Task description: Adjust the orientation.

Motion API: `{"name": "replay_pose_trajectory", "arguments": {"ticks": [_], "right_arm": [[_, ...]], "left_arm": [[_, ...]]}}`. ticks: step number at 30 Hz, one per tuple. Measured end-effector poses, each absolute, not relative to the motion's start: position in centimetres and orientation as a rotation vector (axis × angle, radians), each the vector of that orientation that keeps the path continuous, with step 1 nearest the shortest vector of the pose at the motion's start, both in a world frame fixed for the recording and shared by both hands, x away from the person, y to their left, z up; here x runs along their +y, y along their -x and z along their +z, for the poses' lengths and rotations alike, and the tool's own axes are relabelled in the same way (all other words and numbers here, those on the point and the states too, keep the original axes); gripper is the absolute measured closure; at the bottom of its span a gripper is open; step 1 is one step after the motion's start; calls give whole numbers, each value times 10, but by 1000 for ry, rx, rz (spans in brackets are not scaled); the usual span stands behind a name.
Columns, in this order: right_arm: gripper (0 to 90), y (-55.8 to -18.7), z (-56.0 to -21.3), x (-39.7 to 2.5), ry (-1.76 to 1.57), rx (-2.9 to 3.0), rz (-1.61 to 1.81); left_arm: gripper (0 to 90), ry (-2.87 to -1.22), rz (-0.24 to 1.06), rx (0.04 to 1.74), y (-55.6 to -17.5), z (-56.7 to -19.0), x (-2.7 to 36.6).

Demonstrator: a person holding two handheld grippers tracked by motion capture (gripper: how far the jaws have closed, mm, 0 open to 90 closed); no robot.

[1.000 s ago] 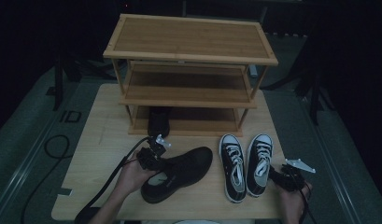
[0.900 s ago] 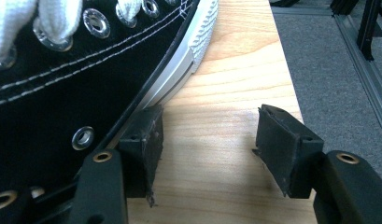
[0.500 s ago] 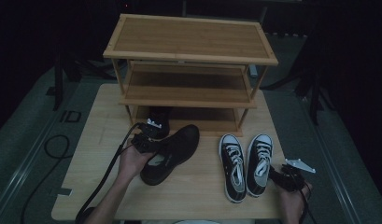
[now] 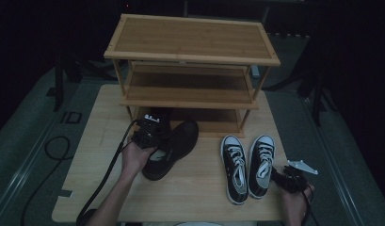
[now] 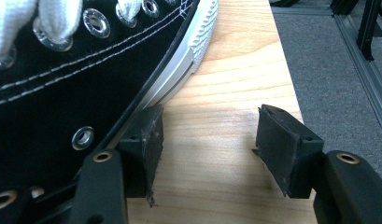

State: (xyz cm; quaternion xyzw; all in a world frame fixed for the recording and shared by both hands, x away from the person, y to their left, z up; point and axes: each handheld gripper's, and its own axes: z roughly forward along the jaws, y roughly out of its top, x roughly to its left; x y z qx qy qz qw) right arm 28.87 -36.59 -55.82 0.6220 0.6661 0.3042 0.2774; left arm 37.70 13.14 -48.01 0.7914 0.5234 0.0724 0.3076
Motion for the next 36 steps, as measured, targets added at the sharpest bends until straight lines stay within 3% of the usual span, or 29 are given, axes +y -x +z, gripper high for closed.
{"name": "replay_pose_trajectory", "arguments": {"ticks": [9,15,24,28,32,36], "right_arm": [[408,-289,-558,-366,-1670,1788,818],[408,-289,-558,-366,-1669,1789,818],[408,-289,-558,-366,-1669,1789,818],[408,-289,-558,-366,-1670,1788,819],[409,-289,-558,-366,-1670,1788,818],[408,-289,-558,-366,-1669,1788,818]], "left_arm": [[840,-2056,194,1410,-384,-482,128],[689,-2068,172,1366,-383,-480,131],[637,-2086,192,1303,-370,-464,138],[710,-2088,206,1246,-360,-450,145],[873,-2094,234,1220,-350,-443,152],[899,-2076,250,1227,-342,-440,161]]}}
